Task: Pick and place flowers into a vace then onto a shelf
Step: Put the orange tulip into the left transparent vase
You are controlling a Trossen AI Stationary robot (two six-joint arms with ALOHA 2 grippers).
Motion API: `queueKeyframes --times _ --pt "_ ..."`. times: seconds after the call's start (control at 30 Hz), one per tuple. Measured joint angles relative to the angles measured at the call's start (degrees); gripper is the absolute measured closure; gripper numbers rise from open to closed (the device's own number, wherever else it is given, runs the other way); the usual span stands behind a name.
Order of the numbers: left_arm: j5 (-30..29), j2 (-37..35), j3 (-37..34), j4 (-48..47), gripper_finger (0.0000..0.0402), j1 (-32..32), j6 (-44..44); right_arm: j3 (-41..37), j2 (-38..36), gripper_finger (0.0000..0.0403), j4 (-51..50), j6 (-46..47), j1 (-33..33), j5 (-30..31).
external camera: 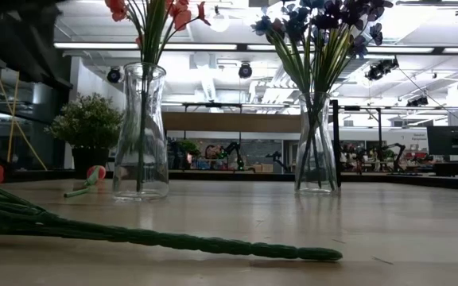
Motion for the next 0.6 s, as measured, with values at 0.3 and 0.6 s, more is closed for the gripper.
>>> queueKeyframes --times 0.3,0.6 --pt "6.5 -0.2 -4.6 1.9 0.0259 7.6 2.0 0.0 0.0 0.0237 0.0 0.5 0.0 -0.8" --pt "4.0 -8.2 -17.9 18.2 0.0259 7.6 2.5 0.0 0.0 0.0237 0.0 0.5 0.0 -0.9"
